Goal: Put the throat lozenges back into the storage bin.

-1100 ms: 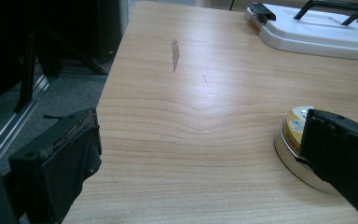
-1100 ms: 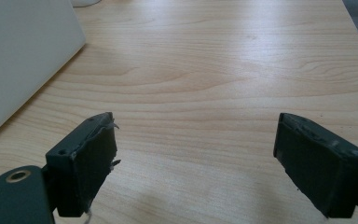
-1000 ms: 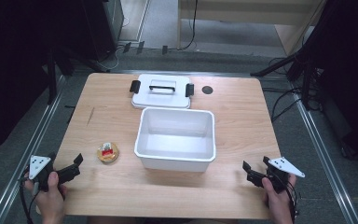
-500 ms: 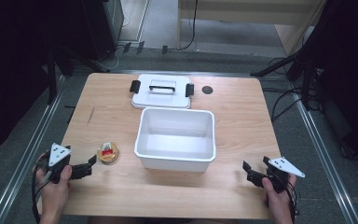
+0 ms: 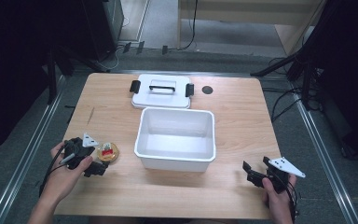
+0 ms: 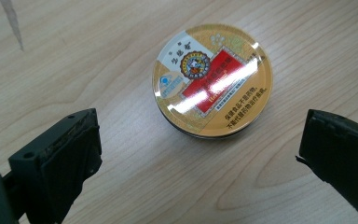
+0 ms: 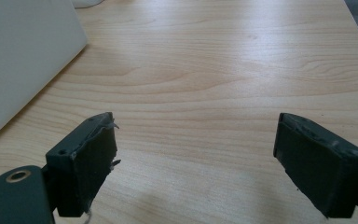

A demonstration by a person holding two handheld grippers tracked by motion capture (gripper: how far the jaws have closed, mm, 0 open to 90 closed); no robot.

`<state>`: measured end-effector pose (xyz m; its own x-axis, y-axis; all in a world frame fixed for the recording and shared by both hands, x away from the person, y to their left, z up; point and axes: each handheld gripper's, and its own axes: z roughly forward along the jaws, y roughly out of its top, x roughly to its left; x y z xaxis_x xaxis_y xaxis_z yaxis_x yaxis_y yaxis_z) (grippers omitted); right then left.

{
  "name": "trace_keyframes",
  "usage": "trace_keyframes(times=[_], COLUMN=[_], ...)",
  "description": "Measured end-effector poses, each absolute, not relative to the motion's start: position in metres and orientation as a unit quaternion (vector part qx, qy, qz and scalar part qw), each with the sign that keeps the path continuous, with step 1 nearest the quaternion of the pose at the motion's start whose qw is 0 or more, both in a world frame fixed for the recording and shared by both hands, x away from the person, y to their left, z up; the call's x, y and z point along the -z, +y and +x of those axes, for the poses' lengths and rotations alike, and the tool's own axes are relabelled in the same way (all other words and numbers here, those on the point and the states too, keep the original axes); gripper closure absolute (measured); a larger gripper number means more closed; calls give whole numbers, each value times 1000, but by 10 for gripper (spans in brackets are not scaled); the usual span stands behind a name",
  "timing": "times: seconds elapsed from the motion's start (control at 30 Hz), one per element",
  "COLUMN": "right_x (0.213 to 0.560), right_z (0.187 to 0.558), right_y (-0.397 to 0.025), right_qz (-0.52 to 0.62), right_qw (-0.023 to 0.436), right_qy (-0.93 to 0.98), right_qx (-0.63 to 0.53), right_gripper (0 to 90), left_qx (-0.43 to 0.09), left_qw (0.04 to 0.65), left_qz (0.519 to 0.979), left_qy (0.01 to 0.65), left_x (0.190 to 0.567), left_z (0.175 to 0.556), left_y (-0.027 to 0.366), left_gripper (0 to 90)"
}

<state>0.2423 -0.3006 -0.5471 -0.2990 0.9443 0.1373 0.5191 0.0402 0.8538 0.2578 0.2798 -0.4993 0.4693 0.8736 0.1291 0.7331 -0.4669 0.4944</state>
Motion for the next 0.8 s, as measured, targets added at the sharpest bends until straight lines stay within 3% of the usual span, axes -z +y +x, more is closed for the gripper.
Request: trace_keyframes(times=[0.13,0.53,0.8], right_x=[547,547,547], right_z=[243,243,243], right_y=[-301,-301,-301], right_qz=[538,538,537], right_qw=[245,244,245], right_qy=[679,679,679], right_qx=[-436,-436,-436], right_gripper=[136,135,135], left_qx=[-139,-35,-37], left_qw=[142,82,57], left_qz=[850,865,855], left_qy=[488,494,513], left_x=[499,502,511], left_z=[273,312,325], left_y=[276,255,249], left_gripper=[0,1,45])
